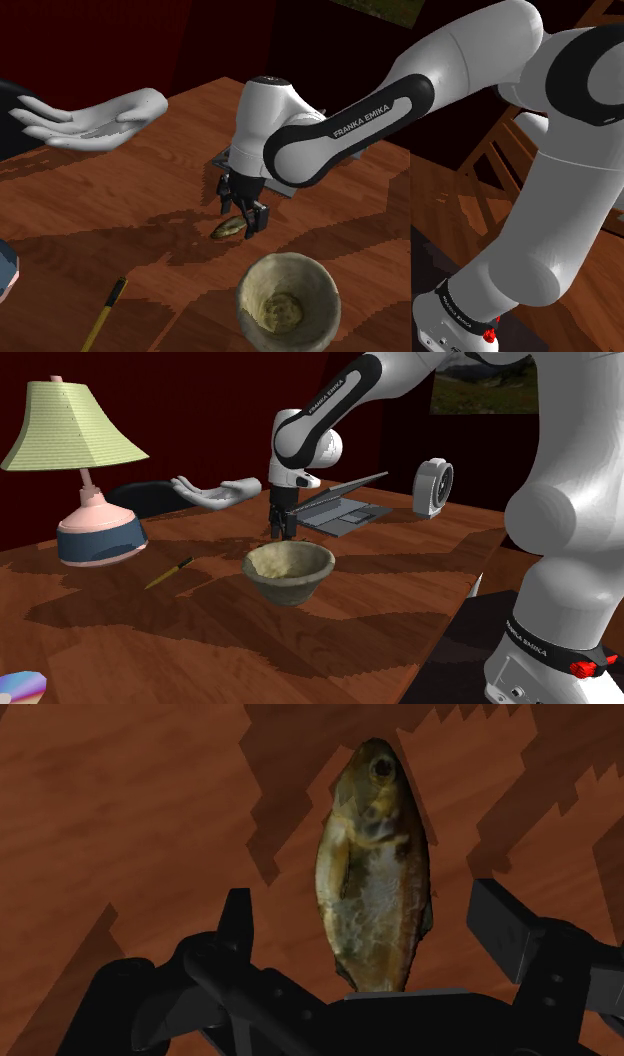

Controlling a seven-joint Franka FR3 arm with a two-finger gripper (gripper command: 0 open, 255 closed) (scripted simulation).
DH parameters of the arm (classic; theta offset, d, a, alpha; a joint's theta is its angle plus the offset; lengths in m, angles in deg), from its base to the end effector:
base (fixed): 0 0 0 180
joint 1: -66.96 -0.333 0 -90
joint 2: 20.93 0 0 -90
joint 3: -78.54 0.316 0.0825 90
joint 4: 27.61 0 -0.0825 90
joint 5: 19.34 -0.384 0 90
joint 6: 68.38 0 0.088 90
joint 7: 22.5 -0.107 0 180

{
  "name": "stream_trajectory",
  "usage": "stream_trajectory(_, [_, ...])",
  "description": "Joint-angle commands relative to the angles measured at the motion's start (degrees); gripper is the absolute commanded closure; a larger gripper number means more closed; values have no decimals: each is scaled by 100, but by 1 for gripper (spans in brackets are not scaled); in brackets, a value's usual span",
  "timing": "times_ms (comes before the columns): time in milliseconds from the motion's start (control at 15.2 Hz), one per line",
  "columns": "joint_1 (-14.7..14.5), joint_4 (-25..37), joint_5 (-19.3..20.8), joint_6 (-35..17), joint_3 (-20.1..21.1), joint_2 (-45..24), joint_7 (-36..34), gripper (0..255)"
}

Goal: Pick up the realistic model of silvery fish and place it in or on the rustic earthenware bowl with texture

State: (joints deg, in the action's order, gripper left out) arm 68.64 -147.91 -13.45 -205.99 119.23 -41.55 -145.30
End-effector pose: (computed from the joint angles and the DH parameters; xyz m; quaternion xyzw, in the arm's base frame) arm 0.4582 0.3588 0.2902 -0.7548 0.6507 0.0765 0.0301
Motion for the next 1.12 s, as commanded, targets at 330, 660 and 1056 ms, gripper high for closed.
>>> stream_trajectory(330, [7, -23, -11, -8, 8, 16, 4, 255])
stream_trajectory(660, [27, 13, -48, 62, 32, 58, 24, 255])
stream_trajectory(1056, [174, 126, -327, 452, 199, 397, 164, 255])
